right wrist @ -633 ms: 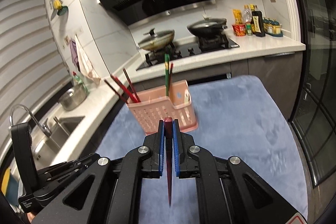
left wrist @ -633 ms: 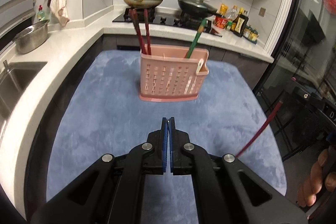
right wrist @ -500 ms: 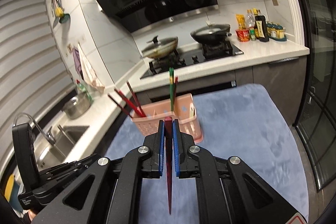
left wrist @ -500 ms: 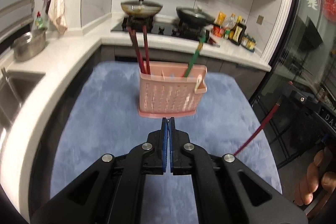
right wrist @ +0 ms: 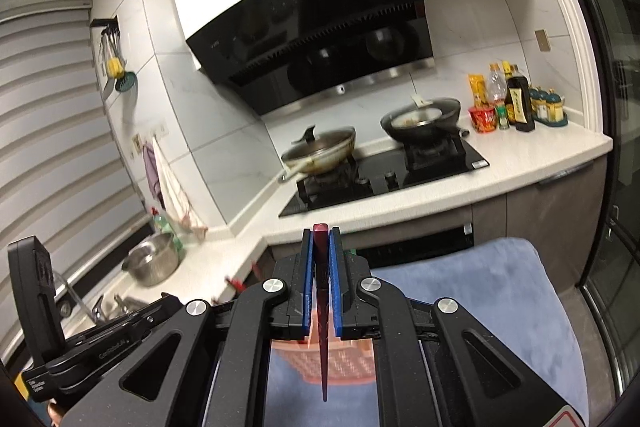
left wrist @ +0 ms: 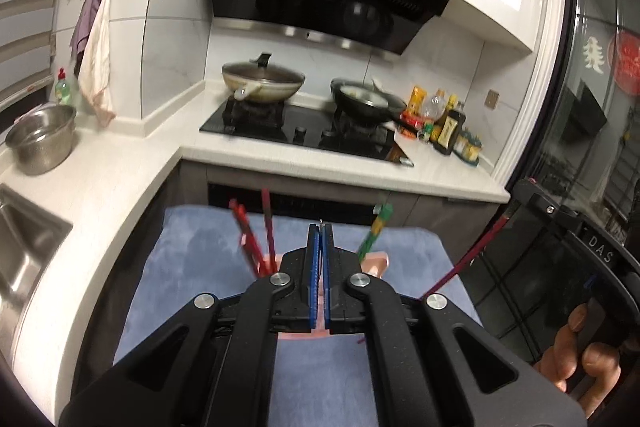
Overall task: Organize utensils
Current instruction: 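Lower the red chopstick into the pink holder and open the right tool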
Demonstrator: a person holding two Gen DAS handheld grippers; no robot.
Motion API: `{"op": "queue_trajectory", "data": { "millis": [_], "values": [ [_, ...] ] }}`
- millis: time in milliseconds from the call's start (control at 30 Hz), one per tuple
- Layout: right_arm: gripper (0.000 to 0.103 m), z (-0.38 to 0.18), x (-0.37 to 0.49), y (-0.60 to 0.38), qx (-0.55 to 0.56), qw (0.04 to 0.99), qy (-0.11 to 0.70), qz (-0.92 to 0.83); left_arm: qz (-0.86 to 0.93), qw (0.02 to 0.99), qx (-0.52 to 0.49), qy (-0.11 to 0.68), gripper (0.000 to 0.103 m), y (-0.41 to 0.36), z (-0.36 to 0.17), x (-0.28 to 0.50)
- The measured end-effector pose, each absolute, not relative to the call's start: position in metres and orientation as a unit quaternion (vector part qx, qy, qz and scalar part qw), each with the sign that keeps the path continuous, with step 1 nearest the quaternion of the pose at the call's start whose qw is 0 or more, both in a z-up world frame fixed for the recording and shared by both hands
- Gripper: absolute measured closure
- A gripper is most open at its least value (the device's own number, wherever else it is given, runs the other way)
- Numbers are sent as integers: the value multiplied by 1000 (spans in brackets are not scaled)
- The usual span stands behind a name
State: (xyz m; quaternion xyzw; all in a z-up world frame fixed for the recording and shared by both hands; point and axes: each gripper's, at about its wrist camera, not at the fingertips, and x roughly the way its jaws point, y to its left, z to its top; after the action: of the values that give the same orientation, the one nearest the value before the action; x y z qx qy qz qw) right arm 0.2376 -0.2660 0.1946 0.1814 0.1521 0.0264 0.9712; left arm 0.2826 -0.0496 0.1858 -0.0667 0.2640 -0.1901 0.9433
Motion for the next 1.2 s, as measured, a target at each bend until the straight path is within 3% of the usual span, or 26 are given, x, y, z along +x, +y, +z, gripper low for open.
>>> {"op": "queue_trajectory", "data": {
  "millis": [367,767,1167,1200],
  "values": [
    [95,204,303,-263,173,976,134,17,-184,935,-80,294,102,-62,170,337],
    [95,143,336,-250,155,966,206,19,-164,917,-80,356,102,-63,106,368],
    [95,116,345,-241,145,956,253,26,-149,918,-74,360,101,-62,93,369],
    [90,116,344,-241,143,957,250,22,-147,918,-77,361,99,-60,93,370]
  ]
}}
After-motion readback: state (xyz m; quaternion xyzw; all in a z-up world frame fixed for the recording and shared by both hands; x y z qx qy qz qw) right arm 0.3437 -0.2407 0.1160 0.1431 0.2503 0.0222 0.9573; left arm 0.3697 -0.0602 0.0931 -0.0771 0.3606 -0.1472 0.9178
